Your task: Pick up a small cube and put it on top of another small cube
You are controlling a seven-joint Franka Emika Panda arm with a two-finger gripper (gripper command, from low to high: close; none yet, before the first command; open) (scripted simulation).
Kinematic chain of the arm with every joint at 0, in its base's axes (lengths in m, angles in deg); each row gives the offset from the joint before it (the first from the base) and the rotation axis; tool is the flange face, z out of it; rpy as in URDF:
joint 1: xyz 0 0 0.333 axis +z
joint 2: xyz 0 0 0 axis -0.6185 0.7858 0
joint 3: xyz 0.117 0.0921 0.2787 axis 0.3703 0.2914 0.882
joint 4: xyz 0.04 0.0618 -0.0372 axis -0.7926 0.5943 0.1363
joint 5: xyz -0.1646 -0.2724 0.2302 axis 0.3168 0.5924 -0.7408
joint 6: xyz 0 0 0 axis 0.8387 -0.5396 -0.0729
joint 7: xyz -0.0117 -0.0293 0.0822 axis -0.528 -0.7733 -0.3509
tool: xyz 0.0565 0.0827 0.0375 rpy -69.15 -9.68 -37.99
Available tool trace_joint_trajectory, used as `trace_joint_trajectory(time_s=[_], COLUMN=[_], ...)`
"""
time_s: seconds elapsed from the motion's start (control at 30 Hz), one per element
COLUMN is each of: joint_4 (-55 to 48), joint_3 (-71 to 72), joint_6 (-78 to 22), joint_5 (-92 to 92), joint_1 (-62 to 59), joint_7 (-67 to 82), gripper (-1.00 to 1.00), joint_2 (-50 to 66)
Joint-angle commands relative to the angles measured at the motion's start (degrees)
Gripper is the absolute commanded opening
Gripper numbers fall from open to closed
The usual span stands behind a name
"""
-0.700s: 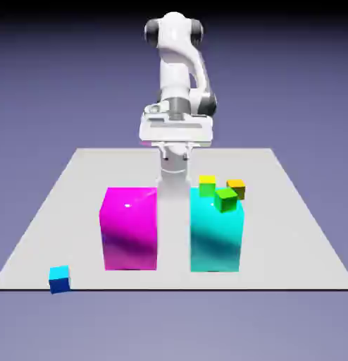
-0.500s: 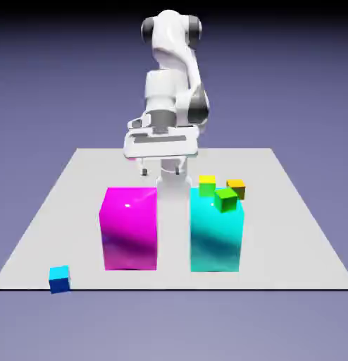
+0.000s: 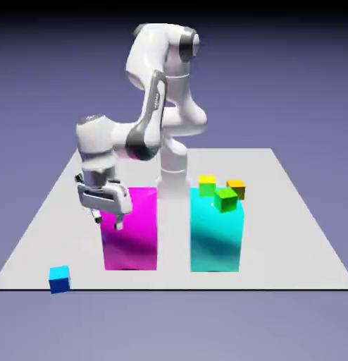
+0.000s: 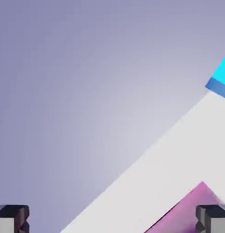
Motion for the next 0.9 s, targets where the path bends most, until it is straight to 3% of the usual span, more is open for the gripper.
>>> trace_joint_trajectory(time_s=[0.0, 0.63, 0.73, 0.77, 0.87], joint_4=[-1.6, -31.6, -31.7, -31.7, -31.6], joint_3=[-1.3, -25.3, -20.9, -20.9, -24.3], joint_6=[-1.5, -29.8, -24.7, -24.7, -28.6], joint_5=[-1.3, -25.5, -29.9, -29.9, -26.5], joint_1=[0.2, 3.5, 2.0, 2.0, 3.1], joint_7=[-0.4, -7.3, -5.6, -5.6, -7.0], gripper=[0.00, 0.00, 0.00, -1.00, -1.00], joint_2=[2.1, 41.5, 46.9, 46.9, 42.7])
